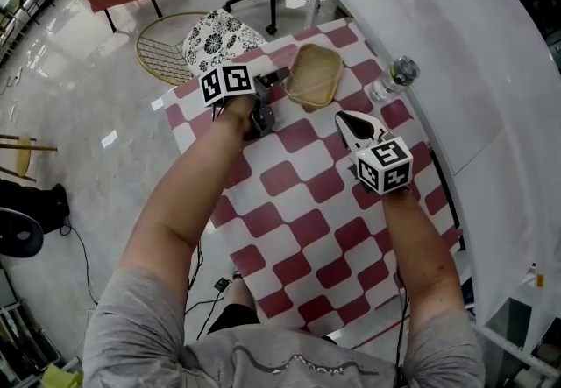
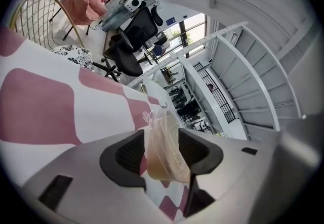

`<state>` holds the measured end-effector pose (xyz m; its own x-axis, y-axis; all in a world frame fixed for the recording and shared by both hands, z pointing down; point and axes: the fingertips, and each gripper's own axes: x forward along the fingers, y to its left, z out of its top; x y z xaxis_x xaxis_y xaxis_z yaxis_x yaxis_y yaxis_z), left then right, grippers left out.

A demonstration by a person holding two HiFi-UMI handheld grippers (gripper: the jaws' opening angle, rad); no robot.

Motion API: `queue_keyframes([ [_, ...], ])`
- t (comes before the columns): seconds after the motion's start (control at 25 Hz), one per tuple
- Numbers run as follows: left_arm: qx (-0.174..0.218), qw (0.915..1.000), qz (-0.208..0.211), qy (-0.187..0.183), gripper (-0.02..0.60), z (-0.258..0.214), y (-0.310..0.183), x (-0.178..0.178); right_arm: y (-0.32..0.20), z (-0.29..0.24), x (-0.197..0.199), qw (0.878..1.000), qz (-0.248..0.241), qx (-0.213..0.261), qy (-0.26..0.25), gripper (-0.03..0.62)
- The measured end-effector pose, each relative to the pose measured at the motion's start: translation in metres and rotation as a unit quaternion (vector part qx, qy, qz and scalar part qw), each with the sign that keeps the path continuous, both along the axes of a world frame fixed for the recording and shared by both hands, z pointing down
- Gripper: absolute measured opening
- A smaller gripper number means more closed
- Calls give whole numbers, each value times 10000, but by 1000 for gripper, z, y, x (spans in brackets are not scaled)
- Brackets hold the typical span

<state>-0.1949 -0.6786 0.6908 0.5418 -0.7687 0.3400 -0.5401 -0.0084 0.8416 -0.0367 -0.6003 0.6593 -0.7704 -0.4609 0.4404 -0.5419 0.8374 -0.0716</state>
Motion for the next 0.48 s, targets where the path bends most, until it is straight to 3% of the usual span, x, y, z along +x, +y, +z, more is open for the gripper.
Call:
queue_keyframes([
  [0.16, -39, 10000, 63, 32, 130, 1, 0, 3, 2, 3, 4, 10000, 20, -21, 33, 26],
  [0.24, 16, 9998, 145, 135, 115, 0, 0, 7, 2, 2, 6, 10000, 39, -12, 36, 26],
  [0.4, 450, 9978, 199, 452, 48, -24, -1, 10, 4, -1, 9, 9999, 94, -17, 58, 26],
  [0.48, 683, 9960, 307, 485, 44, -39, 3, 15, 7, -2, 11, 9999, 118, -34, 93, 26],
])
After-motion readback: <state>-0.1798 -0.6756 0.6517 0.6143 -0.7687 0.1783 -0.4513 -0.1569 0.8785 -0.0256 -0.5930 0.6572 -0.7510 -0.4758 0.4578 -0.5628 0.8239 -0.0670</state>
